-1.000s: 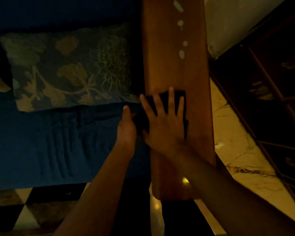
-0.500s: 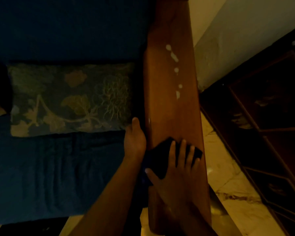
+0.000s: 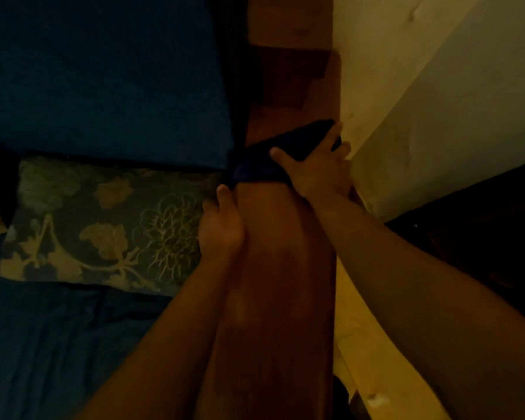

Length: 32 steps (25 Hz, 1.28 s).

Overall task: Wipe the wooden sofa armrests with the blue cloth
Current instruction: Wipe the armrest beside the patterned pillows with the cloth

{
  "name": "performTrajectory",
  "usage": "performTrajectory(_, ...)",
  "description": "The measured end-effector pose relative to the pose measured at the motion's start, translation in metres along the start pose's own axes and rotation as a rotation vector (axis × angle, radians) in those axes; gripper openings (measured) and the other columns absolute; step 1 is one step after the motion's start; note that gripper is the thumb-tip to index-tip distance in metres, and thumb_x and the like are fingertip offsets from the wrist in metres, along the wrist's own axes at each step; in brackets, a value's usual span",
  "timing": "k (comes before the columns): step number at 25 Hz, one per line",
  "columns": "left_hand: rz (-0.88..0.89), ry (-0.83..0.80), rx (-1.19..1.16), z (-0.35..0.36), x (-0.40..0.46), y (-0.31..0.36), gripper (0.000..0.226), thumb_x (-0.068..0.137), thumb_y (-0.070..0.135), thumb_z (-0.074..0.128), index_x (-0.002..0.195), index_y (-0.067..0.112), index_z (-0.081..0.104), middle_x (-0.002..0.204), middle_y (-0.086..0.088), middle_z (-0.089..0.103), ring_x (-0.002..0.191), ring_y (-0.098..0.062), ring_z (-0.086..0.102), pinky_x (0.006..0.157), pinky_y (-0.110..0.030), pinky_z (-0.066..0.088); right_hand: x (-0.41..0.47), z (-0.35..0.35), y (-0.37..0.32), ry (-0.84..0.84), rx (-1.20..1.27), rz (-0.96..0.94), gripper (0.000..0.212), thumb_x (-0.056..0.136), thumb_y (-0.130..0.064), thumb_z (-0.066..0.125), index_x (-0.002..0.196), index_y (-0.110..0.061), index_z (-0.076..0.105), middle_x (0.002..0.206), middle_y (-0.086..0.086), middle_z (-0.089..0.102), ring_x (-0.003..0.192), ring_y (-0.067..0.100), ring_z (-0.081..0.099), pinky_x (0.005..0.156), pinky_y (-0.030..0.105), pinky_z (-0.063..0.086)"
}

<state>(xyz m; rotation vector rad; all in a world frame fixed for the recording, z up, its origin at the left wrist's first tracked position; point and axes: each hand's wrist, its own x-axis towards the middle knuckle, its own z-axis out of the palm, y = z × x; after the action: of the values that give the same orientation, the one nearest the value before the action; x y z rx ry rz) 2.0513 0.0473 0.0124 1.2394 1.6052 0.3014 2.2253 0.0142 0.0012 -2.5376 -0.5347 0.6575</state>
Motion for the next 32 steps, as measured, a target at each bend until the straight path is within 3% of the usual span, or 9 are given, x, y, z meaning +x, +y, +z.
performTrajectory(3, -0.043, 0.05, 0.058, 0.01, -0.014, 0.0, 0.078, 0.101, 0.067, 0.023, 0.156, 0.012, 0.034, 0.161, -0.019, 0.037, 0.143, -0.038, 0.04, 0.12, -0.05, 0.026, 0.025, -0.03, 0.02, -0.021, 0.404, 0.041, 0.086, 0.091, -0.067, 0.059, 0.151, -0.009, 0.037, 0.143, 0.014, 0.056, 0.126, 0.035, 0.058, 0.096, 0.038, 0.05)
performTrajectory(5, -0.086, 0.058, 0.078, 0.011, -0.016, 0.001, 0.083, 0.098, 0.071, 0.019, 0.158, 0.013, 0.03, 0.163, -0.019, 0.034, 0.145, -0.039, 0.038, 0.12, -0.053, 0.024, 0.001, -0.028, 0.04, 0.019, 0.462, 0.009, 0.06, 0.099, -0.054, 0.056, 0.142, -0.012, 0.05, 0.128, -0.001, 0.062, 0.118, 0.023, 0.061, 0.091, 0.025, 0.044)
performTrajectory(7, -0.139, 0.064, 0.074, 0.012, -0.012, 0.009, 0.085, 0.098, 0.071, 0.017, 0.159, 0.013, 0.028, 0.162, -0.02, 0.034, 0.144, -0.039, 0.038, 0.118, -0.053, 0.024, -0.03, -0.021, 0.052, -0.009, 0.497, -0.048, 0.06, 0.099, -0.052, 0.058, 0.147, -0.018, 0.047, 0.12, -0.015, 0.051, 0.112, 0.006, 0.053, 0.092, 0.016, 0.038)
performTrajectory(12, -0.179, 0.063, 0.081, 0.023, 0.024, 0.039, 0.088, 0.098, 0.071, 0.012, 0.158, 0.01, 0.032, 0.161, -0.023, 0.036, 0.143, -0.04, 0.04, 0.121, -0.053, 0.026, 0.073, -0.035, 0.004, -0.173, 0.572, 0.147, 0.078, 0.091, -0.068, 0.057, 0.144, -0.011, 0.052, 0.125, 0.006, 0.063, 0.095, 0.021, 0.063, 0.087, 0.036, 0.049)
performTrajectory(19, -0.138, 0.148, 0.073, 0.034, 0.039, 0.029, 0.087, 0.094, 0.074, 0.01, 0.156, 0.017, 0.034, 0.156, -0.019, 0.045, 0.138, -0.039, 0.045, 0.114, -0.054, 0.03, 0.198, -0.046, -0.044, -0.328, 0.801, 0.079, 0.056, 0.107, -0.05, 0.042, 0.149, -0.014, 0.05, 0.141, 0.013, 0.059, 0.13, 0.033, 0.057, 0.109, 0.043, 0.048)
performTrajectory(22, -0.11, 0.072, -0.027, 0.021, 0.024, 0.03, 0.083, 0.097, 0.072, 0.015, 0.151, 0.018, 0.046, 0.151, -0.018, 0.051, 0.134, -0.036, 0.05, 0.117, -0.051, 0.032, 0.151, -0.043, -0.027, -0.068, 0.394, -0.069, 0.054, 0.11, -0.033, 0.039, 0.158, -0.007, 0.032, 0.162, 0.015, 0.037, 0.147, 0.03, 0.038, 0.118, 0.033, 0.032)
performTrajectory(27, -0.051, 0.006, 0.058, -0.021, -0.032, -0.01, 0.072, 0.098, 0.073, 0.02, 0.131, 0.03, 0.067, 0.125, -0.006, 0.067, 0.11, -0.022, 0.061, 0.099, -0.037, 0.036, -0.039, -0.012, 0.06, -0.042, -0.501, -1.0, 0.073, 0.103, -0.058, 0.031, 0.162, -0.016, 0.024, 0.171, 0.013, 0.012, 0.157, 0.039, 0.011, 0.126, 0.056, 0.01)
performTrajectory(30, -0.055, 0.032, 0.03, -0.049, -0.062, -0.047, 0.057, 0.099, 0.07, 0.021, 0.091, 0.042, 0.071, 0.092, 0.013, 0.065, 0.083, -0.002, 0.058, 0.087, -0.032, 0.038, 0.0, -0.017, 0.019, -0.061, -0.519, -0.741, 0.088, 0.1, -0.067, 0.029, 0.164, -0.011, 0.007, 0.171, 0.019, -0.005, 0.158, 0.038, -0.004, 0.127, 0.049, -0.003)
performTrajectory(32, -0.072, 0.054, 0.018, -0.061, -0.084, -0.075, 0.06, 0.099, 0.07, 0.022, 0.086, 0.039, 0.072, 0.087, 0.014, 0.068, 0.081, -0.003, 0.064, 0.079, -0.031, 0.045, 0.025, -0.017, -0.017, 0.003, -0.364, -0.469, 0.086, 0.102, -0.061, 0.033, 0.163, -0.006, 0.007, 0.171, 0.021, -0.003, 0.158, 0.038, -0.002, 0.128, 0.049, -0.002)
